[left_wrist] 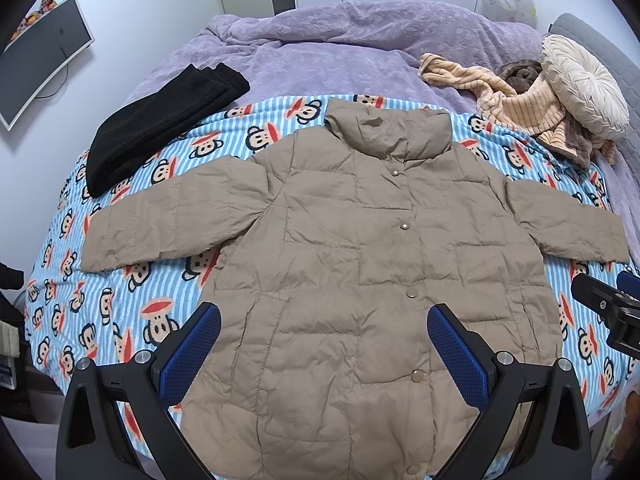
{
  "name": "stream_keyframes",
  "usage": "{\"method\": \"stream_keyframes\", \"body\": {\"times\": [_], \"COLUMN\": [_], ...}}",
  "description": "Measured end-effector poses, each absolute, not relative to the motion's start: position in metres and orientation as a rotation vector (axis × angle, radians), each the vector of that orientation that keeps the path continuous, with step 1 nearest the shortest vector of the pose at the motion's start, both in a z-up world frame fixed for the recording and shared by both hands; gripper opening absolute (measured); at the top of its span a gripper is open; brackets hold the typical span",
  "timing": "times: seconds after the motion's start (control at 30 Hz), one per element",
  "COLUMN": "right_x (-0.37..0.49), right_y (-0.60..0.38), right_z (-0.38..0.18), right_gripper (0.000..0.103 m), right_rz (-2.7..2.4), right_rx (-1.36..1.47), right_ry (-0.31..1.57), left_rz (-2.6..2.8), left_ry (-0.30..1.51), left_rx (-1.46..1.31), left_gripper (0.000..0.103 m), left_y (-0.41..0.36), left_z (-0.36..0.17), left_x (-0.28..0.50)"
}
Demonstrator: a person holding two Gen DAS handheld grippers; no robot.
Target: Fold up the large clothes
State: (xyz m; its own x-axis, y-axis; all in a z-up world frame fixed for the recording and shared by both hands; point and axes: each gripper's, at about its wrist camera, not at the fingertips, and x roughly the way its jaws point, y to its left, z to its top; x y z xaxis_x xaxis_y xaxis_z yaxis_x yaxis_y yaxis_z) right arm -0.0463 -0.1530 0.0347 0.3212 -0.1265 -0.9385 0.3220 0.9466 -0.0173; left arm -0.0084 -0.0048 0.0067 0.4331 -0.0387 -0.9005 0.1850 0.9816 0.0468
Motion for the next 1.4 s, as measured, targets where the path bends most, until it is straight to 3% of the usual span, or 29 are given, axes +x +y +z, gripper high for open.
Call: {"method": "stream_keyframes", "body": {"times": [1.4], "right_x": [-0.038], "right_y": [-0.139], "right_z": [0.024], "right_gripper": [0.103], "right_rz": [-0.291], "right_rx": [0.224], "right_ry": [1.23], "left_rz": [-0.176], "left_ry": [1.156], "left_rx": [0.1], "left_gripper": [0.103], "left_y": [0.013], "left_z": [-0.008], "left_x": [-0.009]}}
